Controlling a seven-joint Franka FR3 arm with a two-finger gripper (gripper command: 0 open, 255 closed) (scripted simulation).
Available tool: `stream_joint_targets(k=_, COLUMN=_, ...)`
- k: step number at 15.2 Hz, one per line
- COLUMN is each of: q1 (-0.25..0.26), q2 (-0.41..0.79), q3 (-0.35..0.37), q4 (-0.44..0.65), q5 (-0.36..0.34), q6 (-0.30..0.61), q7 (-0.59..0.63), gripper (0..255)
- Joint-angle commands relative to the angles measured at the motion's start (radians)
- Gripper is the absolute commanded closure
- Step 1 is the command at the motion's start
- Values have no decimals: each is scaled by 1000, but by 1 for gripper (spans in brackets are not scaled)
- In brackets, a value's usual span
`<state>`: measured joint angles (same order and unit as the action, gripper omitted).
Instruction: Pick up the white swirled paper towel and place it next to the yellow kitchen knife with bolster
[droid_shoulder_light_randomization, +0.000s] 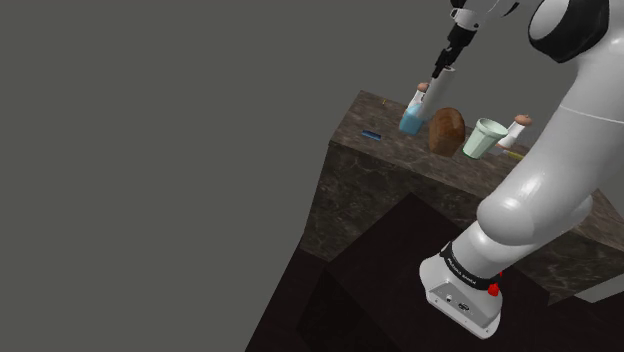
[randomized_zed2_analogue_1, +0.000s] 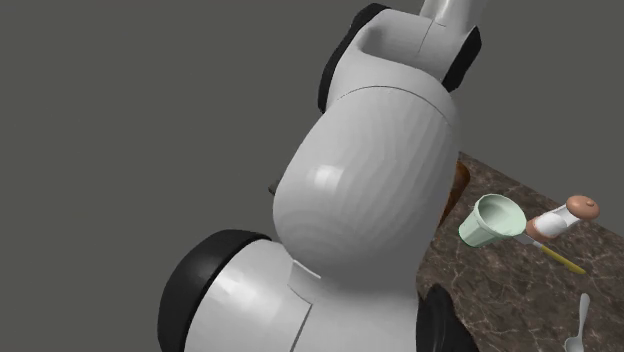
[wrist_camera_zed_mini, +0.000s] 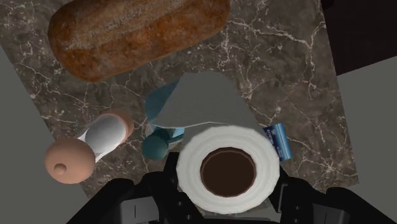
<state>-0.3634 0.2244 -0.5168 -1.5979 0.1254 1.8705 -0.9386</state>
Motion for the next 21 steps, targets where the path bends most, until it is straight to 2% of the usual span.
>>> stream_joint_targets(k=1, q1=-18, q2=-30, q3=-16, q4=-40, q5=-9, q6=12, q7=-36, gripper=255)
stream_joint_targets(k=11, q1=-129, q2=-106, q3=-103, q4=-135, q5=-23, q6=31, q7=-239, gripper=255)
stream_joint_targets(k=21, q1=-272, q2=-71, q3=-196, q4=-104, q5=26, q6=10, q7=-485, gripper=255)
